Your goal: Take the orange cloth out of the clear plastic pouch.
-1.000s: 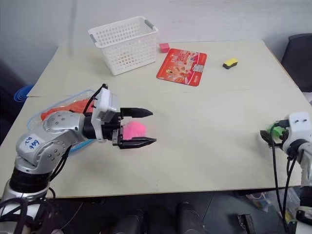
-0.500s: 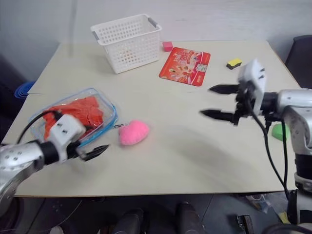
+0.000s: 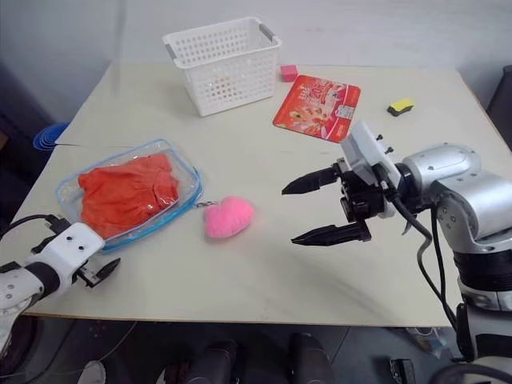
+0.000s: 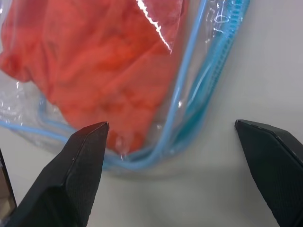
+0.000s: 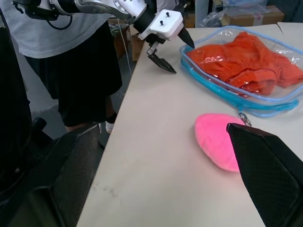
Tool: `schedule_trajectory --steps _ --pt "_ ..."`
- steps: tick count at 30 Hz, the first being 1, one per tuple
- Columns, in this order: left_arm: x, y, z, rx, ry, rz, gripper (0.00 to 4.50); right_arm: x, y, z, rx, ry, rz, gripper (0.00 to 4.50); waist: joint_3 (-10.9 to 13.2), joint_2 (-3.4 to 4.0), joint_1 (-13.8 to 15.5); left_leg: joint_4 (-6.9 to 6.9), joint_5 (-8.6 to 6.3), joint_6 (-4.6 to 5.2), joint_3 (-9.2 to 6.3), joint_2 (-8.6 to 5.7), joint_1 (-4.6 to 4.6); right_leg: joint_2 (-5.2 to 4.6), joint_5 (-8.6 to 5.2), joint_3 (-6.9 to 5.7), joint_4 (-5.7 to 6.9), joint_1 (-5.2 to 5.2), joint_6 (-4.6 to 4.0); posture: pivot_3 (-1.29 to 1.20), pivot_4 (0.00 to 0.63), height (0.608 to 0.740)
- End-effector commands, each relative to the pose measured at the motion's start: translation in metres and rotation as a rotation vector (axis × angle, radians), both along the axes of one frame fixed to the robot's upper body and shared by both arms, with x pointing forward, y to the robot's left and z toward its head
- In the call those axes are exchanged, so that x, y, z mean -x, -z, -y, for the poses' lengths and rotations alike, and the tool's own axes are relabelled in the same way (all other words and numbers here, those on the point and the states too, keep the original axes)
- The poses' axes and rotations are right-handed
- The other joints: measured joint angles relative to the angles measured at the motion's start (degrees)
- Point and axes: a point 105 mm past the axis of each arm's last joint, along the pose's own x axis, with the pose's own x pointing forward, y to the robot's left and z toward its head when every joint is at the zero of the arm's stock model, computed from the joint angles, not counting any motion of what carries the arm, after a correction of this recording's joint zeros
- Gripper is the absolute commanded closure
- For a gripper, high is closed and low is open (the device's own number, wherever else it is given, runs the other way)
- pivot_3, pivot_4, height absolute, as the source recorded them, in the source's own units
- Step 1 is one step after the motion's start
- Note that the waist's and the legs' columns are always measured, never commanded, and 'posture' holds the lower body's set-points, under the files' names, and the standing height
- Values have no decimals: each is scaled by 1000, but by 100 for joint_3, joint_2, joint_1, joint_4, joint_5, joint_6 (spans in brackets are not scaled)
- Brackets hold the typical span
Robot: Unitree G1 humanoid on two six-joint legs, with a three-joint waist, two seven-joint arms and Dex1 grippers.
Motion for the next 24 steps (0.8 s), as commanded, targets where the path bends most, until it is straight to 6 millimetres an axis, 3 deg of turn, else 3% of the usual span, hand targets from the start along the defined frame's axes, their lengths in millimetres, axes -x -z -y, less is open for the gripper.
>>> schedule_trajectory --steps 1,10,16,19,24 --pt "-6 4 0 -77 50 3 0 0 -4 3 -7 22 42 44 0 0 -1 2 1 -1 1 0 1 0 0 0 0 0 0 0 150 740" --pt "-14 5 -8 -64 51 14 2729 -13 2 12 -15 128 81 0 0 0 -10 8 9 -6 7 1 4 1 0 4 13 -2 0 0 150 740" --pt "-24 7 -2 -96 134 29 4484 -22 7 23 -9 216 102 0 0 0 -12 9 10 -6 10 1 4 2 0 5 15 -4 0 0 150 740" --pt "-33 1 12 -129 260 76 4484 -26 11 28 -12 268 99 0 0 0 10 11 10 -6 10 1 3 2 0 3 17 -3 0 0 150 740" --pt "-44 -15 53 -163 611 182 4484 -26 20 44 1 364 84 0 -1 1 21 39 5 -2 -2 0 -20 0 0 -11 14 -7 0 0 150 740"
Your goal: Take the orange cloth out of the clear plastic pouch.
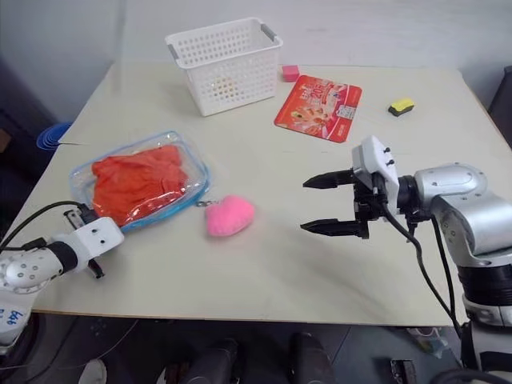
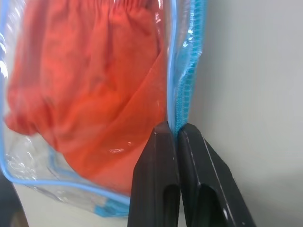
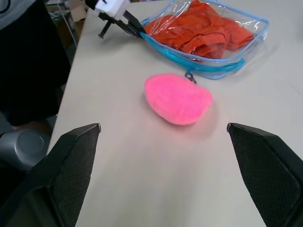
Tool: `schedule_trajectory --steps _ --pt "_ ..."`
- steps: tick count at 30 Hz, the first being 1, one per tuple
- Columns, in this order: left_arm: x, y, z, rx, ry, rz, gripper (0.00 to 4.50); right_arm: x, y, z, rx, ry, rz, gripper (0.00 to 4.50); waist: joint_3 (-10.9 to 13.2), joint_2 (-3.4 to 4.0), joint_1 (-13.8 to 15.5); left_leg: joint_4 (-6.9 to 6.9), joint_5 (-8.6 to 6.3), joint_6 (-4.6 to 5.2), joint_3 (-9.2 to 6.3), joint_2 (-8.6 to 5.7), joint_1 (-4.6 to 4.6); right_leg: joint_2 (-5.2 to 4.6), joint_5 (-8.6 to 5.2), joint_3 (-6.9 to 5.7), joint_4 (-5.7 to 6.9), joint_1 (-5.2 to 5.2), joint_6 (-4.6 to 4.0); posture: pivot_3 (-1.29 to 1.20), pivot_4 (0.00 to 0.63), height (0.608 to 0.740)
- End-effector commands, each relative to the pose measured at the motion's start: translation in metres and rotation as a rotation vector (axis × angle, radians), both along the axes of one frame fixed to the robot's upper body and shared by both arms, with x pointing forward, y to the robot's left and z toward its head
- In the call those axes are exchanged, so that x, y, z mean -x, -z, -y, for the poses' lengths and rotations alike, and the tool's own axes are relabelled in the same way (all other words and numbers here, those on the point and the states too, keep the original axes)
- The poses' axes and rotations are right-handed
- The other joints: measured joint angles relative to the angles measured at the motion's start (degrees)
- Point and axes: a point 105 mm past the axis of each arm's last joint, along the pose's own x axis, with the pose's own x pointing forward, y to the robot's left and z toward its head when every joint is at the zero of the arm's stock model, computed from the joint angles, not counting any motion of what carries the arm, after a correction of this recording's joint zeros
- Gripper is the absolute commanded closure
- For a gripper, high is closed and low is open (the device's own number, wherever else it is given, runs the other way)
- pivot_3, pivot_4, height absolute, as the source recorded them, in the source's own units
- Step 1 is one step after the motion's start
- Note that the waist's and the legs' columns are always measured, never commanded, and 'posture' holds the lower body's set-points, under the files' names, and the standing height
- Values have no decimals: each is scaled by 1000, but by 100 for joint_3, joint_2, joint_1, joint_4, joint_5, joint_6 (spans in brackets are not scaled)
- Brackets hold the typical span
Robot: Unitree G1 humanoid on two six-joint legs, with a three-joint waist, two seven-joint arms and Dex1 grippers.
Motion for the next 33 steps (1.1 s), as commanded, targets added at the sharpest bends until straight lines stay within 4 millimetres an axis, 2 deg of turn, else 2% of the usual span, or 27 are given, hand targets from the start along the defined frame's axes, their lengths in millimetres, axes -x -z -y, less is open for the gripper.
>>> schedule_trajectory --steps 1,5,9,13,17,21,26,31,33 --pt "1 -13 32 -34 263 58 4484 2 -11 12 1 60 58 0 -1 2 -32 8 -1 2 0 0 -11 0 1 0 7 -7 1 0 150 740" --pt "0 -16 69 -65 499 80 4484 5 -8 20 7 106 51 0 -1 2 -37 46 -3 3 0 -3 -46 1 3 -8 41 -28 5 0 150 740" --pt "-25 -10 115 -8 587 42 4484 10 -3 33 50 154 51 0 -3 7 -2 55 -2 6 12 -11 -37 8 5 -13 64 -25 9 0 150 740" --pt "-49 1 154 12 537 -34 4484 14 3 56 119 229 67 0 -1 2 -9 71 1 21 26 -26 -42 10 13 -26 83 -26 25 0 150 740" --pt "-52 7 186 64 463 -104 4484 18 -3 79 134 313 83 0 -1 2 -38 72 4 49 39 -47 -36 14 26 -13 84 -26 48 0 150 740" --pt "-53 -2 198 124 377 -105 4484 19 -5 88 149 354 102 0 -1 1 -21 94 8 55 39 -46 -36 5 33 1 85 -21 61 0 150 740" --pt "-29 -5 214 138 417 -158 4484 22 -4 87 158 349 104 0 -1 2 -25 104 8 55 35 -45 -40 -2 33 44 85 -17 62 0 150 740" --pt "-22 -8 218 118 433 -142 4484 19 -5 86 159 344 111 0 -1 2 -19 107 7 55 34 -43 -40 -5 34 52 83 -17 62 0 150 740" --pt "-24 -9 213 121 425 -130 4005 18 -5 84 161 338 116 0 -1 2 -22 107 7 55 34 -43 -39 -6 34 54 83 -17 62 0 150 740"
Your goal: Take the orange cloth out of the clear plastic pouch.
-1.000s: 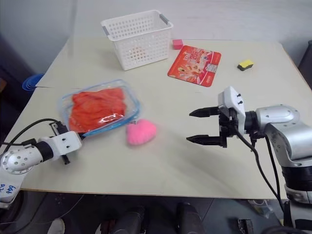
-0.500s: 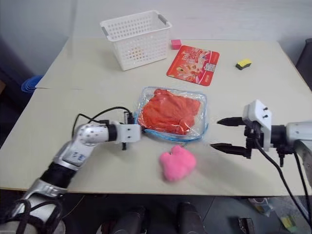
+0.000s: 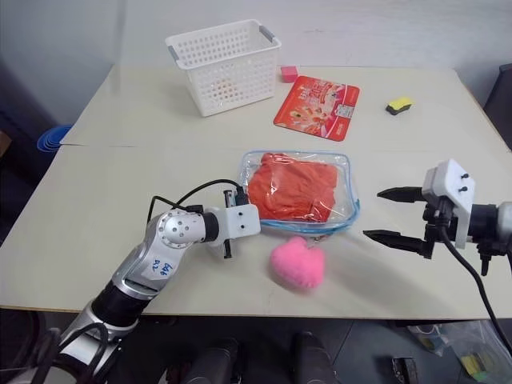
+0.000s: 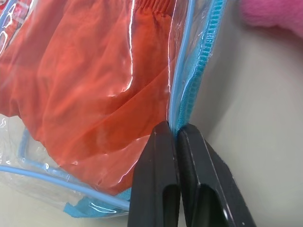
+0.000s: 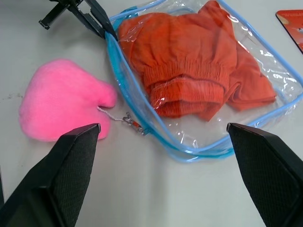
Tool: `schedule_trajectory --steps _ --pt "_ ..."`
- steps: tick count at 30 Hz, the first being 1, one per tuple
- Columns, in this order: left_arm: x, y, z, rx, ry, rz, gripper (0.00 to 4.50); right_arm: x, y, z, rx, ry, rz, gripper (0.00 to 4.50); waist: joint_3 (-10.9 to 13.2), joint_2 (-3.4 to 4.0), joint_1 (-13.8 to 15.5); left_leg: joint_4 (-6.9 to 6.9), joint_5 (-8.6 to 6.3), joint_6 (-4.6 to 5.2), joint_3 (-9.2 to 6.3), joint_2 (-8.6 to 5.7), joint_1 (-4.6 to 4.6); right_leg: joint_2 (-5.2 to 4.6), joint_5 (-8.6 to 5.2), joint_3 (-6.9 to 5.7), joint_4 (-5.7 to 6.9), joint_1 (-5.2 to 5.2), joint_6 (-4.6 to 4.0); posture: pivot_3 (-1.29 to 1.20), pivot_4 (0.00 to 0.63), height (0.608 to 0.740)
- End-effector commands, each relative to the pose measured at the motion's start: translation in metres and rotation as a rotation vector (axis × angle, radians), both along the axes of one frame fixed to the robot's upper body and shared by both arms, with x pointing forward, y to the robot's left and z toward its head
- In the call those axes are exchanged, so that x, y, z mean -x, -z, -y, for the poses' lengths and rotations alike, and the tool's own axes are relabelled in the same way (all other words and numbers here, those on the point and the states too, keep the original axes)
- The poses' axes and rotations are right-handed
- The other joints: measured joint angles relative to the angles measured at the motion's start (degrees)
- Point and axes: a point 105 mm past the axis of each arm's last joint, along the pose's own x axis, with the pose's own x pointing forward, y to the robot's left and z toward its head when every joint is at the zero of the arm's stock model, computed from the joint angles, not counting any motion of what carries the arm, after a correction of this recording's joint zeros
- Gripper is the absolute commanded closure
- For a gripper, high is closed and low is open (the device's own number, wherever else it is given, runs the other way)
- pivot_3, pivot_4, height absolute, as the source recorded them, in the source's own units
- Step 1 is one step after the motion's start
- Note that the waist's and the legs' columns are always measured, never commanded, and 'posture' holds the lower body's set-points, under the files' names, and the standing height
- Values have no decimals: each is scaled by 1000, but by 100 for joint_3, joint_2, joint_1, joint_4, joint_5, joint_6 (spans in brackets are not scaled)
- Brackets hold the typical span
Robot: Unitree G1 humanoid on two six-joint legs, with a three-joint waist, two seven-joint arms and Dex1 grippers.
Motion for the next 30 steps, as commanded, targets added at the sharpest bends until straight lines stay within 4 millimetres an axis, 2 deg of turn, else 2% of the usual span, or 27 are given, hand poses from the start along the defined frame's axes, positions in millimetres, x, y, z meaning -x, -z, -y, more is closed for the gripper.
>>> schedule_trajectory --steps 1,9,12,17,20,22,24,28,30 --pt "0 -9 -5 11 2 50 3795 -1 -12 -2 36 -12 56 0 0 0 -6 0 0 0 0 1 0 0 0 0 0 0 0 0 150 740" --pt "3 -13 -9 91 -35 -12 1368 -7 -10 -3 49 -22 62 0 0 0 0 2 0 -1 0 1 -2 -1 0 0 -1 -1 0 0 150 740" --pt "10 -22 -31 149 -62 -69 515 -9 1 -2 116 -38 69 0 0 0 -9 1 -1 0 0 1 -2 -2 0 1 -1 -1 0 0 150 740" --pt "43 -53 -44 303 125 -221 515 -12 13 2 201 -72 86 0 0 1 -22 4 -2 -5 2 12 1 2 0 2 0 -2 0 0 150 740" --pt "62 -65 -31 313 339 -336 515 -17 15 4 252 -94 118 0 0 1 -12 9 -2 -6 1 9 1 -2 0 2 -3 1 0 0 150 740" --pt "71 -62 -14 264 477 -394 515 -21 18 6 303 -111 137 0 0 1 5 21 -3 -6 -6 6 -7 -3 0 -5 -8 3 0 0 150 740" --pt "79 -48 5 184 600 -453 515 -22 21 6 329 -132 139 0 0 1 -2 23 -4 -3 -10 -3 -4 -6 1 -6 -16 10 1 0 150 740" --pt "71 -16 32 81 665 -497 515 -25 24 1 366 -169 162 0 0 1 -18 21 -4 -2 -3 -4 -5 6 2 -4 -6 8 4 0 150 740" --pt "68 -6 38 41 687 -495 515 -27 26 0 388 -178 179 0 0 1 -50 23 -4 -2 3 -1 -3 12 2 0 0 5 4 0 150 740"
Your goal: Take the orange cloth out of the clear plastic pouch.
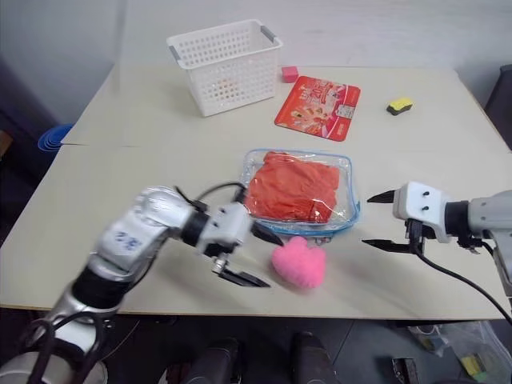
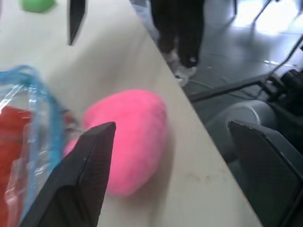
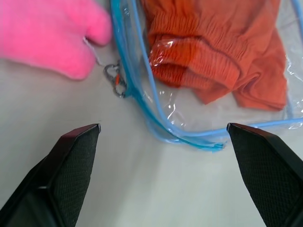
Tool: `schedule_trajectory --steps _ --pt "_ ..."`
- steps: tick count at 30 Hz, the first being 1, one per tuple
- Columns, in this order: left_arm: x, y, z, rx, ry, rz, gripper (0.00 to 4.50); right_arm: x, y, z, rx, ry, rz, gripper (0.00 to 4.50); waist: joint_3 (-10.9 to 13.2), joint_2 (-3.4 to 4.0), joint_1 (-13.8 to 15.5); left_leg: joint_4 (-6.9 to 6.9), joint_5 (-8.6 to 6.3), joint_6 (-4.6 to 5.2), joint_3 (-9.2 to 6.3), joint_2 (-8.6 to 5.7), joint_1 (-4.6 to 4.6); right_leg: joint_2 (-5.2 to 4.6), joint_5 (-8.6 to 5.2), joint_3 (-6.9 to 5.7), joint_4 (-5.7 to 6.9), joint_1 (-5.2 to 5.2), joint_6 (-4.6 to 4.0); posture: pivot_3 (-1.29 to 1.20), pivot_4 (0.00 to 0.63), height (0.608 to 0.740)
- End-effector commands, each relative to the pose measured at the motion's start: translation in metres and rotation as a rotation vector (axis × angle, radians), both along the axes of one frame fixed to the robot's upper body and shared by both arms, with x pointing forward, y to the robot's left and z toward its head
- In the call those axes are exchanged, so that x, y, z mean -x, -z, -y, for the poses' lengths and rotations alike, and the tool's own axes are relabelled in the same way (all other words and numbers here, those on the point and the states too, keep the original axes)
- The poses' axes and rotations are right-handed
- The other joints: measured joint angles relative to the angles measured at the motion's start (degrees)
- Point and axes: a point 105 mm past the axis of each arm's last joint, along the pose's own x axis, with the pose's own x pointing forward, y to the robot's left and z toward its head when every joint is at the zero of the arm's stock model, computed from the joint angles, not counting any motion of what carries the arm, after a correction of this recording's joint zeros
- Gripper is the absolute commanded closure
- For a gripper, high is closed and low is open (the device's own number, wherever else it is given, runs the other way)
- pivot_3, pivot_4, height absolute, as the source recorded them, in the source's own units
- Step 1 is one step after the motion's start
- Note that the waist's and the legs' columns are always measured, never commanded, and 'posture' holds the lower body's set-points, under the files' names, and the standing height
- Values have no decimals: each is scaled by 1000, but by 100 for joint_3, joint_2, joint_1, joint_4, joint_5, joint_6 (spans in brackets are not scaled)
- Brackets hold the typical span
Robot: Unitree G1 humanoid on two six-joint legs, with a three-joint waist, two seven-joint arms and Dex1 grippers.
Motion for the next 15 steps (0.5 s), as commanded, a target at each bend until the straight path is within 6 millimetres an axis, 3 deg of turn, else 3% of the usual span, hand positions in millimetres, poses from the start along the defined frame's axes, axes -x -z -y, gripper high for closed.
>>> schedule_trajectory --steps 1,3,6,14,15 --pt "-7 15 10 -58 47 87 515 -4 -7 -3 44 -31 70 0 0 0 -30 0 0 0 4 2 -1 2 0 2 2 -4 0 0 150 740" --pt "-13 24 15 -85 39 137 515 -7 -6 -3 54 -35 88 0 0 0 -35 2 0 0 5 5 5 1 0 6 2 -3 0 0 150 740" --pt "-24 32 24 -70 -2 215 1148 -20 -4 -9 47 -23 138 0 0 0 -31 6 0 0 7 4 9 0 0 11 1 0 0 0 150 740" --pt "-25 21 28 -8 -44 194 3587 -38 15 -18 97 -57 195 0 -1 1 14 9 2 4 3 -6 2 -6 1 7 8 -2 3 0 150 740" --pt "-25 20 29 -3 -47 191 3912 -40 16 -18 95 -57 200 184 -1 1 13 9 2 4 3 -6 2 -6 2 8 9 -2 4 0 150 740"
